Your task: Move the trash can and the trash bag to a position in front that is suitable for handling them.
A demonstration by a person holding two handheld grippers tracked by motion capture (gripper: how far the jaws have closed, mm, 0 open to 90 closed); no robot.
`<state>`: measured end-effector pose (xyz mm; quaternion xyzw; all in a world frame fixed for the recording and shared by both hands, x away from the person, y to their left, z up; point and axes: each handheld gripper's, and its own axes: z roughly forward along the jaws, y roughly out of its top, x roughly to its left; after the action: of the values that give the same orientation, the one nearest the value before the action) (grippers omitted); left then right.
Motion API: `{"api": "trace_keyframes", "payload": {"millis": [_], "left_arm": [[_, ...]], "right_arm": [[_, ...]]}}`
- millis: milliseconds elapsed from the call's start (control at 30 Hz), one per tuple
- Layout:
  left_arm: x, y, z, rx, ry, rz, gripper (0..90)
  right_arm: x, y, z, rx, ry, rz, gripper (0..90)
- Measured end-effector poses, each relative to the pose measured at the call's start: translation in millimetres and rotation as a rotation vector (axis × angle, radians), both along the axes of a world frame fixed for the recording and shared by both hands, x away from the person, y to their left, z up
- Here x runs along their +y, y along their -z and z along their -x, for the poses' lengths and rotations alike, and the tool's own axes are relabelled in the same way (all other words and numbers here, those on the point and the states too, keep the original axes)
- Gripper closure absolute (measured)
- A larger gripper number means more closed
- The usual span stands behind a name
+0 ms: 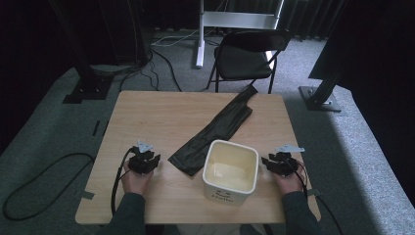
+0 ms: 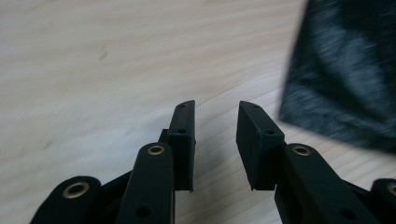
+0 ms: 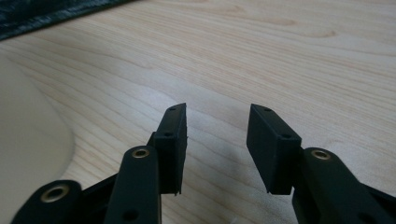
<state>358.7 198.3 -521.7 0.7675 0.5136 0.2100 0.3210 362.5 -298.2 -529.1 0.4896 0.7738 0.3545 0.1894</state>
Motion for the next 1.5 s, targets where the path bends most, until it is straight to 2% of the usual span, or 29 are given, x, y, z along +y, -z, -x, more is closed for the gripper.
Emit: {"api": "trace_keyframes", "payload": {"millis": [33,67,167,200,300,400,500,533,633,667,767,900,1100,1133,1167,1200,1267,1333,1433,1467,1500], "left_arm": [[0.0,0.0,0.0,0.000,0.000,0.000,68.1],[-8.2,-2.2,-3.8,0.006,0.030,0.011,67.7],[-15.4,-3.2,-8.0,0.012,0.056,0.022,67.7],[-24.1,-4.0,-12.7,0.017,0.085,0.024,67.6],[-30.6,-4.3,-17.0,0.018,0.101,0.029,67.0],[-42.2,-2.5,-26.5,0.052,0.139,0.013,65.4],[-46.8,-1.2,-30.2,0.068,0.145,0.004,63.4],[-50.2,2.3,-33.7,0.088,0.146,-0.004,62.5],[-51.9,5.0,-34.9,0.096,0.147,-0.019,61.3],[-53.0,7.1,-34.8,0.099,0.146,-0.030,62.2],[-52.6,6.2,-33.8,0.101,0.138,-0.049,75.9],[-49.3,5.9,-29.5,0.095,0.139,-0.068,90.0],[-42.5,4.5,-25.4,0.103,0.156,-0.089,90.0],[-35.3,4.7,-21.5,0.101,0.154,-0.088,90.0],[-35.3,4.7,-21.5,0.101,0.154,-0.088,90.0],[-25.8,4.9,-17.1,0.101,0.154,-0.081,90.0],[-20.7,4.6,-14.9,0.104,0.154,-0.084,90.0],[-5.6,4.2,-7.9,0.105,0.149,-0.093,90.0],[3.4,4.3,-3.5,0.103,0.149,-0.092,90.0],[14.8,4.1,1.6,0.105,0.143,-0.095,90.0],[14.8,4.1,1.6,0.105,0.143,-0.095,90.0]], "right_arm": [[0.0,-0.9,0.5,-0.002,-0.002,0.000,58.1],[0.2,-1.3,1.0,-0.004,-0.004,-0.001,58.2],[0.4,-2.0,1.9,-0.009,-0.011,0.003,57.8],[0.9,-2.7,2.9,-0.012,-0.015,0.007,57.0],[1.2,-3.3,3.4,-0.016,-0.023,0.010,56.3],[1.4,-3.1,3.5,-0.014,-0.026,0.012,56.1],[1.5,-2.8,3.4,-0.014,-0.027,0.017,56.1],[1.3,-2.6,3.4,-0.017,-0.028,0.021,56.1],[0.8,-3.3,4.3,-0.027,-0.025,0.022,56.0],[0.7,-3.7,4.7,-0.032,-0.024,0.022,55.8],[0.2,-4.1,5.0,-0.037,-0.022,0.022,55.5],[0.2,-2.2,4.3,-0.033,-0.016,0.033,55.3],[0.2,-1.5,4.0,-0.032,-0.016,0.041,55.4],[0.2,-1.6,4.2,-0.032,-0.016,0.041,55.3],[0.2,-1.6,4.2,-0.032,-0.016,0.041,55.3],[0.4,-1.5,4.3,-0.031,-0.019,0.040,55.4],[0.8,-1.4,4.3,-0.029,-0.021,0.040,55.4],[2.7,-1.3,4.6,-0.027,-0.031,0.043,55.5],[5.2,-2.6,5.6,-0.031,-0.041,0.042,55.5],[6.1,-3.1,6.0,-0.033,-0.046,0.044,55.5],[6.1,-3.1,6.0,-0.033,-0.046,0.044,55.5]]}}
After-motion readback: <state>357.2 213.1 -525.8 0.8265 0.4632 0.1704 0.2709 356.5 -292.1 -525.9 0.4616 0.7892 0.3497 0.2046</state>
